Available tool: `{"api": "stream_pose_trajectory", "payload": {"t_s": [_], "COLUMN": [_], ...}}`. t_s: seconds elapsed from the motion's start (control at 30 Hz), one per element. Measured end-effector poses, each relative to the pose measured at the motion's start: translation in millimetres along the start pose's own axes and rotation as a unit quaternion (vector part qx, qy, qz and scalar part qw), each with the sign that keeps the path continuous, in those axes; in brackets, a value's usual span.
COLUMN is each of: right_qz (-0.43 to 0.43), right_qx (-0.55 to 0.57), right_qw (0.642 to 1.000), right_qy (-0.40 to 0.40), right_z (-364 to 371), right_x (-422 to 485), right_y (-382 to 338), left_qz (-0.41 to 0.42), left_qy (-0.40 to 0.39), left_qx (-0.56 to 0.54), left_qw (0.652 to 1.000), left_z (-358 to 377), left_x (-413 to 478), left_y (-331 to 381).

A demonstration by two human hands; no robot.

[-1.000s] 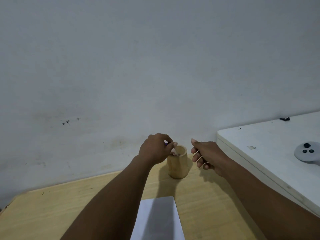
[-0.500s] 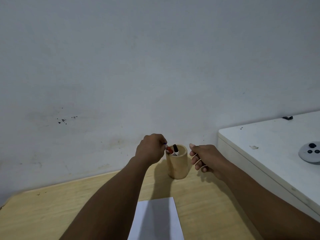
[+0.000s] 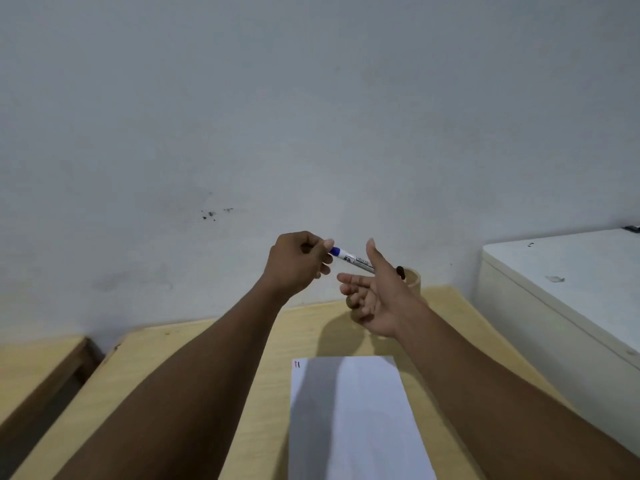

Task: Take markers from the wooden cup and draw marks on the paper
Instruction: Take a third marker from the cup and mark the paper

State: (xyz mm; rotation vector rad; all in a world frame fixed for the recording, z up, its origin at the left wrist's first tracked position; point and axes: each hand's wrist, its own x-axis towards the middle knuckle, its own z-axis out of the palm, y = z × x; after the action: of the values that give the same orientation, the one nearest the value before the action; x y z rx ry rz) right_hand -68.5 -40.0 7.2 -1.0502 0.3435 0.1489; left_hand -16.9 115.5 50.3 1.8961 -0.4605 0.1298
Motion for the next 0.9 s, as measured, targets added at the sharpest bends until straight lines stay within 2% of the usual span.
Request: {"api": "stream_pose_trajectory", "payload": {"t_s": [0.13,0.23,0.3,0.37,0.43,0.53,0.67,0.9], "right_qz": [-0.036,-0.078,-0.102,-0.120,-0.122,-0.121,-0.129,-0.136], "right_qx": [0.106,0.110,0.081,0.023,-0.057,-0.172,-0.222,-0.237], "right_qw": [0.994,0.991,0.991,0.992,0.991,0.977,0.965,0.958], "right_qy": [0.018,-0.009,-0.024,-0.015,0.006,0.035,0.060,0.089], "right_z": [35.6,46.7,45.4,39.4,31.5,18.8,5.7,5.7], "right_x": [7.4,6.1,2.7,0.5,0.2,6.9,19.8,27.5], "right_y": [25.7,32.8,36.4,40.2,46.9,68.0,103.2,123.8], "left_qz": [-0.043,-0.080,-0.102,-0.104,-0.101,-0.096,-0.118,-0.174], "left_qy": [-0.013,0.025,0.048,0.037,-0.018,-0.094,-0.124,-0.150], "left_qx": [-0.015,-0.068,-0.071,0.049,0.205,0.309,0.318,0.279], "left_qw": [0.999,0.994,0.991,0.993,0.973,0.942,0.933,0.932], "left_z": [-31.2,-46.9,-58.7,-69.5,-73.9,-68.0,-50.4,-42.1], "left_x": [-27.1,-42.3,-52.3,-62.7,-74.2,-85.8,-91.9,-84.0], "left_y": [-24.3,-47.0,-68.9,-95.9,-118.8,-141.4,-159.5,-158.8]}}
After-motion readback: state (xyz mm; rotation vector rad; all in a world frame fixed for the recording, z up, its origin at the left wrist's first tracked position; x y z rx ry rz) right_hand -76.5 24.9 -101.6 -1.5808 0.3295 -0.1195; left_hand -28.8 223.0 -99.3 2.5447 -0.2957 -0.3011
